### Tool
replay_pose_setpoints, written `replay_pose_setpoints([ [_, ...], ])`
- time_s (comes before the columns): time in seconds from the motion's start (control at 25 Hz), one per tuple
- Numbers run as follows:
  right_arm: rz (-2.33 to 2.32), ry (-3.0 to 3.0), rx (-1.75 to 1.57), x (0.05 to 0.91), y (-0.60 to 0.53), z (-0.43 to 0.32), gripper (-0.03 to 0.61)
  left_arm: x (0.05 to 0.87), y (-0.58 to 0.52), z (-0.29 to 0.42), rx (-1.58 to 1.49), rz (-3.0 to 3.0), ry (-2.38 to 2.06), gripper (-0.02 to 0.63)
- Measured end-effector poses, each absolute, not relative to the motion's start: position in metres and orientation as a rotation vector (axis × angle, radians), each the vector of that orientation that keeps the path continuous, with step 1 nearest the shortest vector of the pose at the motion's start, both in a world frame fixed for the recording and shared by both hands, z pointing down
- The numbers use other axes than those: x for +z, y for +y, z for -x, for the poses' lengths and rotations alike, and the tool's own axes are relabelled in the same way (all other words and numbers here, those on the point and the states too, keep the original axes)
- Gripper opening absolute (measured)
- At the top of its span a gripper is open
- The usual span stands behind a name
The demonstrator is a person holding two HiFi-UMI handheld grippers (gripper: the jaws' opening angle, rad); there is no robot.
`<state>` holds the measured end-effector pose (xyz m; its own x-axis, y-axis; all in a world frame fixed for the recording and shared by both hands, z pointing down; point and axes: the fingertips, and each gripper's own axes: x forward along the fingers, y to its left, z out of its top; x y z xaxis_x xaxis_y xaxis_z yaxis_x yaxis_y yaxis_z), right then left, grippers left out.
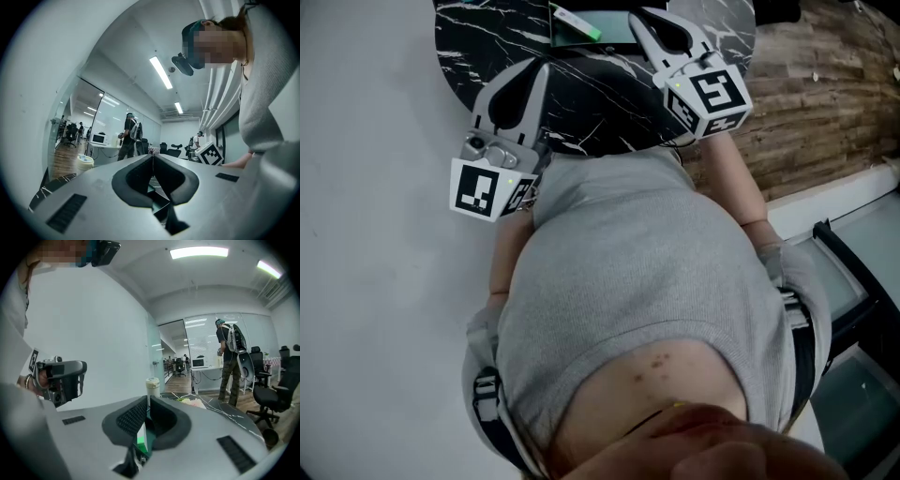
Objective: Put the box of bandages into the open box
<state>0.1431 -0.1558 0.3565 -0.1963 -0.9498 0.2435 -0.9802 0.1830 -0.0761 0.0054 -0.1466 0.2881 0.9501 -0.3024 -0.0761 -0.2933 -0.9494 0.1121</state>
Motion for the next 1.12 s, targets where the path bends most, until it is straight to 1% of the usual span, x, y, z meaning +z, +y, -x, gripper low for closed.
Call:
replay_pose_setpoints([
  [1.12,-2.104,-2.294,0.264,0.305,-0.099,-0.186,0.072,0.281,-0.132,-0.076,-0.130,-3.028,-0.180,0.012],
])
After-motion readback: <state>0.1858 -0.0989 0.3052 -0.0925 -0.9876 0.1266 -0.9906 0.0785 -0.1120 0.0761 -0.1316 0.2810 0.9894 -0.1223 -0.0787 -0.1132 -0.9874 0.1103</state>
